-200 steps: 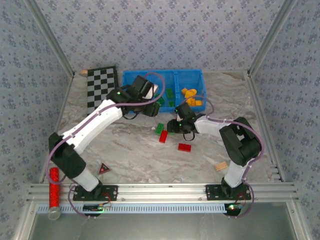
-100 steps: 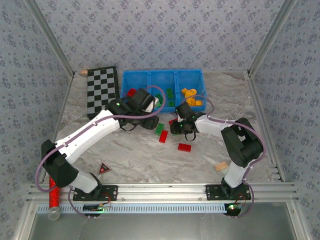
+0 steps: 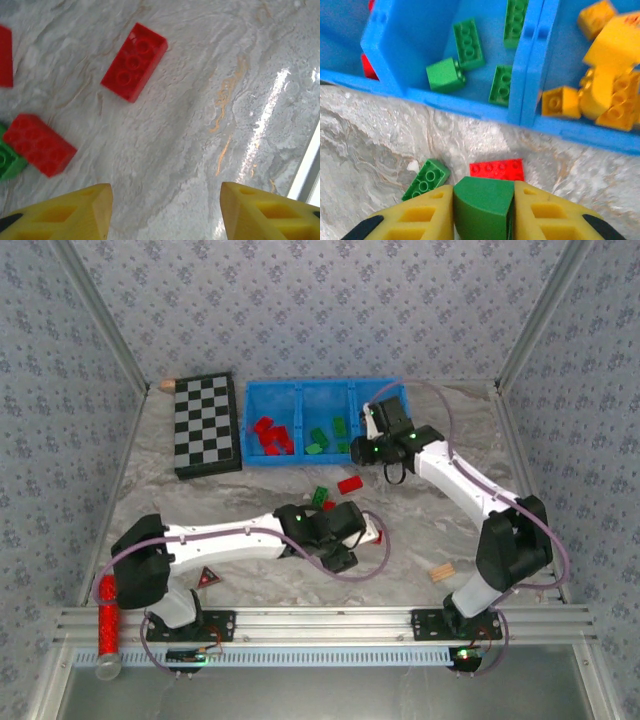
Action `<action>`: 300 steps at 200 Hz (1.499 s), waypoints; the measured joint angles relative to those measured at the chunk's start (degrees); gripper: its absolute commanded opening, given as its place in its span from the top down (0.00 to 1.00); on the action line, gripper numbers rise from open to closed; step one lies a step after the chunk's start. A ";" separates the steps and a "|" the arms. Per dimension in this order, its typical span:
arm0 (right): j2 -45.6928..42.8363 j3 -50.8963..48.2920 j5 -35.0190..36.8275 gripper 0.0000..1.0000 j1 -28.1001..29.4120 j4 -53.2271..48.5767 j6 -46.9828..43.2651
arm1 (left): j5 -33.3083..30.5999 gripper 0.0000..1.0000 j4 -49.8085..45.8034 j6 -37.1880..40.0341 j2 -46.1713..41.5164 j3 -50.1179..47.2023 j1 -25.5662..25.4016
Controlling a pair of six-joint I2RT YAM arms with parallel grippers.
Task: Sort the legos into containers by color
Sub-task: Place the lego in the container.
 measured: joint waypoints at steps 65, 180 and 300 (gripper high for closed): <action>9.01 14.51 -0.02 0.70 0.11 -0.52 -11.56 | -3.67 0.39 17.79 11.58 3.02 -6.19 -0.83; 36.15 34.86 1.60 0.70 1.64 -2.05 -20.48 | -8.17 0.36 28.06 25.44 13.53 -6.56 -1.09; 44.00 42.07 -1.33 0.57 0.57 -3.72 -22.77 | -3.13 0.35 23.78 29.05 20.70 4.63 5.77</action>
